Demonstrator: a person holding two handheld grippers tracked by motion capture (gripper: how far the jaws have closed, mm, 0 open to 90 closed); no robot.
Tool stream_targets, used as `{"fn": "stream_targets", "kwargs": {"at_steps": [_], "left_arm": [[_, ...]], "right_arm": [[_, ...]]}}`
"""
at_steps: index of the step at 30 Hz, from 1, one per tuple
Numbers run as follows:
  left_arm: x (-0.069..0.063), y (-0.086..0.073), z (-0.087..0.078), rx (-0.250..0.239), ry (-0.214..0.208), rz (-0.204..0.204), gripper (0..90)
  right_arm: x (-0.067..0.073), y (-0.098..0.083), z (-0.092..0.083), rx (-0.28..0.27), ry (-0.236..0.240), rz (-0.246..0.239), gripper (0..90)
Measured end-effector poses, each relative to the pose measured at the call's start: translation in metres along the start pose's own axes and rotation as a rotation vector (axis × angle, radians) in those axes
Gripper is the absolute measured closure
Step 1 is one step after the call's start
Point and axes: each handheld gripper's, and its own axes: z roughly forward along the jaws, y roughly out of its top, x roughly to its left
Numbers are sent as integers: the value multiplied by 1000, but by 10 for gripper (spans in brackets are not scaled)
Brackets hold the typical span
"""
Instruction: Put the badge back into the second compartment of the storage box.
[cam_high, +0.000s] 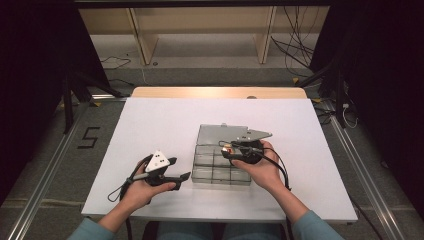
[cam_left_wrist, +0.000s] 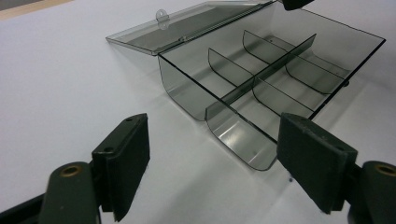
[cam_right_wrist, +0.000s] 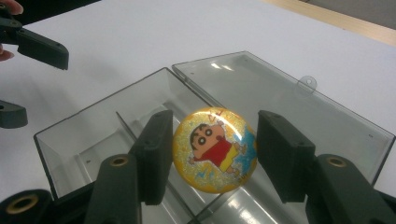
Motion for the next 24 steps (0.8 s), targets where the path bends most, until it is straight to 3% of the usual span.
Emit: {"fn": "stream_targets", "kwargs": {"at_steps": [24], "left_arm": [[0, 0, 0, -3, -2, -1, 257]], "right_arm": [[5, 4, 18, 49, 10, -15, 477]]}}
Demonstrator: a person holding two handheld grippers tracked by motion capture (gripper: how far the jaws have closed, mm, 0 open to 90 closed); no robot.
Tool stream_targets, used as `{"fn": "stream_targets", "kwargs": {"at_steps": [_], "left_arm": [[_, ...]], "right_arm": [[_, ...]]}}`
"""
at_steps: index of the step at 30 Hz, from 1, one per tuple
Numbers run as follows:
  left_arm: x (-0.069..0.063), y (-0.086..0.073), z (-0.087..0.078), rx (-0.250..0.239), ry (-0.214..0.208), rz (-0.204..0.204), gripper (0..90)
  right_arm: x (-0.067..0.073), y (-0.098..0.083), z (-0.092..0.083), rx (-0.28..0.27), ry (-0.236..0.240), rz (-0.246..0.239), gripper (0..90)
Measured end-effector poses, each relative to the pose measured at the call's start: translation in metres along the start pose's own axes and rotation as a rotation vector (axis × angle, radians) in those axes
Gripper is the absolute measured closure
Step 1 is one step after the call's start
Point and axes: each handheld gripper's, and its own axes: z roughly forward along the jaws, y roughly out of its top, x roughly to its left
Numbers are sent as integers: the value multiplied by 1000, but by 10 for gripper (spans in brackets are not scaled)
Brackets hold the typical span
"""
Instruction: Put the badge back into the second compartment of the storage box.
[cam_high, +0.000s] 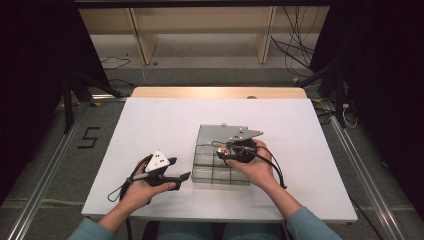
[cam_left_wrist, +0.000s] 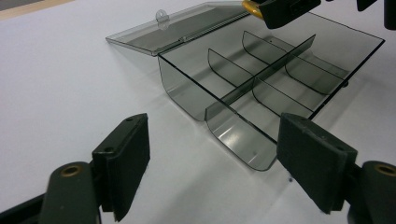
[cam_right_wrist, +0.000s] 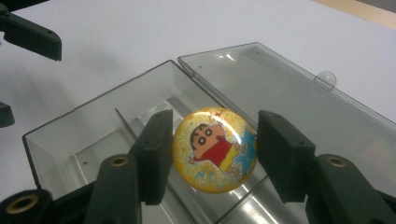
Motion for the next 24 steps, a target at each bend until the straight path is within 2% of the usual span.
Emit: {"fn": "stream_targets", "kwargs": {"at_steps": [24], "left_arm": [[0, 0, 0, -1, 0, -3, 257]], "right_arm": [[3, 3, 14, 69, -10, -26, 476]]}}
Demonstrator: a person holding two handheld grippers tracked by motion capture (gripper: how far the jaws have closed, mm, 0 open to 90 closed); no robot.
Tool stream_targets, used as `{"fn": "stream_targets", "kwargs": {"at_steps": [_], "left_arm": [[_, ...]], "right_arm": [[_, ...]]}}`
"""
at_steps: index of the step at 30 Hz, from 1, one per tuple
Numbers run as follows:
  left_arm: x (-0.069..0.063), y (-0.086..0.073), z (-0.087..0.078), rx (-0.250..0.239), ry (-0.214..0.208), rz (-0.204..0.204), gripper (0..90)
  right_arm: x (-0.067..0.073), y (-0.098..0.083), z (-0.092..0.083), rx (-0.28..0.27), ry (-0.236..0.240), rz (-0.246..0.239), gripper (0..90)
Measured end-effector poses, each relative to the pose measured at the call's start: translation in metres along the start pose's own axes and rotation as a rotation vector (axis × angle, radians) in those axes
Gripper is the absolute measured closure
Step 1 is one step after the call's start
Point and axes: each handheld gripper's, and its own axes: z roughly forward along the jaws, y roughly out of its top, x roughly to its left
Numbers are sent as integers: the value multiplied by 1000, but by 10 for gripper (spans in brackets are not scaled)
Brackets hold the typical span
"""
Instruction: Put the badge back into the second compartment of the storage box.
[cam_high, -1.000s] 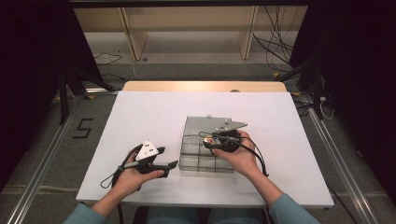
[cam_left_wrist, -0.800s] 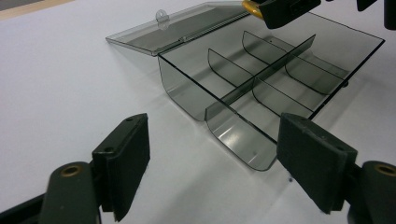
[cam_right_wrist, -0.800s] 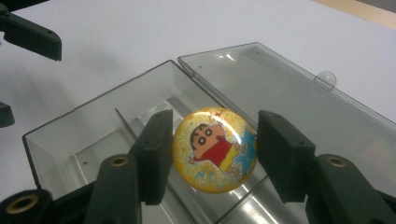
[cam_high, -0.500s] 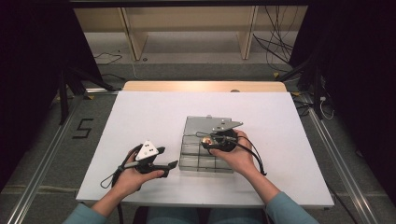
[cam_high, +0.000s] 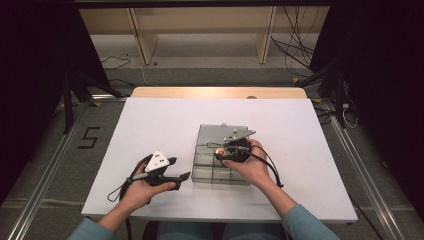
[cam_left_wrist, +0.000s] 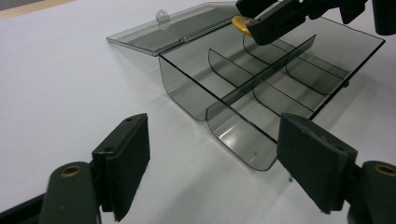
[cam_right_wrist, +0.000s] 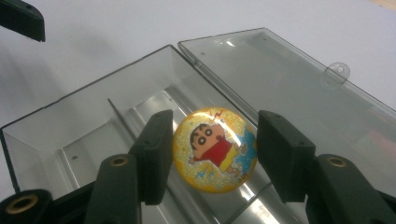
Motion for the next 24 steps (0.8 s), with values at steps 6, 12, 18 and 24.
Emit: {"fn": "stream_targets", "kwargs": {"at_steps": [6, 12, 18, 24], "left_arm": [[0, 0, 0, 0, -1, 3, 257], [0, 0, 0, 1, -2, 2, 257], [0, 0, 0, -1, 0, 2, 257], [0, 1, 0, -6, 1, 1, 259]], "right_arm": [[0, 0, 2, 11, -6, -6, 475], [-1, 0, 4, 10, -3, -4, 458], [-1, 0, 2, -5, -4, 18, 365], [-6, -2, -10, -16, -21, 49, 355]]}}
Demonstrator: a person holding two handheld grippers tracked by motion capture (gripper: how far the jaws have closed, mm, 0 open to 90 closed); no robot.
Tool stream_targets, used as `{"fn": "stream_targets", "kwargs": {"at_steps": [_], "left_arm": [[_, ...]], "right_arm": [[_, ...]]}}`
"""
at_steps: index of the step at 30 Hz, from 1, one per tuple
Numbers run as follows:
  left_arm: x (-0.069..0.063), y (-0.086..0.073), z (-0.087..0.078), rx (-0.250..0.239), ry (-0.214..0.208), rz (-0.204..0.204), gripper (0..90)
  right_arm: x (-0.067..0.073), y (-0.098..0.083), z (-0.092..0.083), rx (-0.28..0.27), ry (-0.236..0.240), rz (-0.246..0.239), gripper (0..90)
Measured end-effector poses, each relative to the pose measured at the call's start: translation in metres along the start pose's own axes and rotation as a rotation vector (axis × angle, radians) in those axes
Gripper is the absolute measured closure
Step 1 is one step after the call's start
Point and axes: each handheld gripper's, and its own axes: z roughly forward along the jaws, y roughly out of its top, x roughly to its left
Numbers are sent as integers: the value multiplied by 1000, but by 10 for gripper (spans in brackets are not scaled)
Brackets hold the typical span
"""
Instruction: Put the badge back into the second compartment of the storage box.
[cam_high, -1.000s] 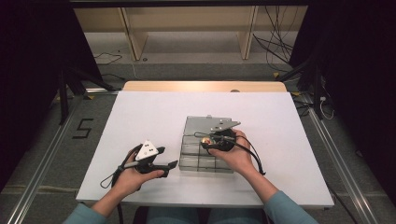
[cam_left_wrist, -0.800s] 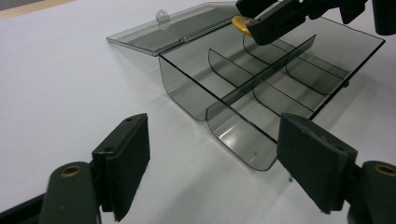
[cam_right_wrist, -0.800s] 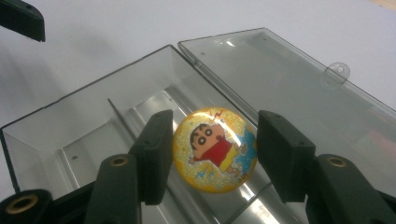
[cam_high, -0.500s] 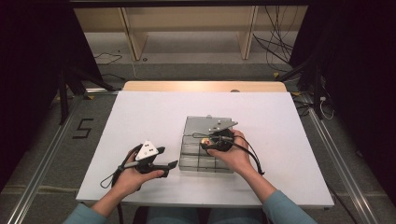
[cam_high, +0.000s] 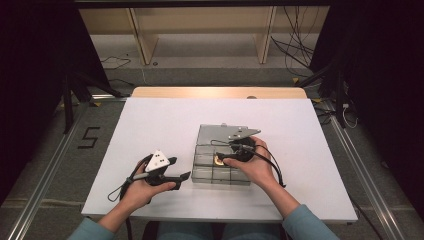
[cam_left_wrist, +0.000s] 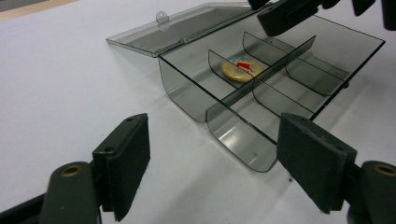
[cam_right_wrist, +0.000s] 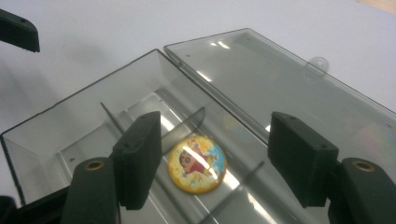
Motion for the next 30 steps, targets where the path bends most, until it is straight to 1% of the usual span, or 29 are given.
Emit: {"fn": "stream_targets", "kwargs": {"at_steps": [3, 6, 10, 12, 15, 19, 30], "left_arm": [[1, 0, -1, -1, 3, 2, 260], [1, 0, -1, -4, 4, -2, 260], [0, 0, 0, -7, 3, 0, 261], [-1, 0, 0, -9, 3, -1, 261], [0, 0, 1, -5, 3, -1, 261], [0, 0, 2, -6, 1, 1, 262], [2, 0, 0, -20, 5, -11, 270]], "right_arm": [[-5, -3, -11, -15, -13, 26, 347], [-13, -8, -21, -30, -34, 50, 344], [-24, -14, -30, -26, -48, 76, 346], [-28, -16, -32, -28, -57, 89, 346], [-31, -18, -35, -34, -64, 96, 346], [-34, -18, -36, -32, -59, 112, 349], [-40, -23, -40, -34, -79, 131, 345]]}}
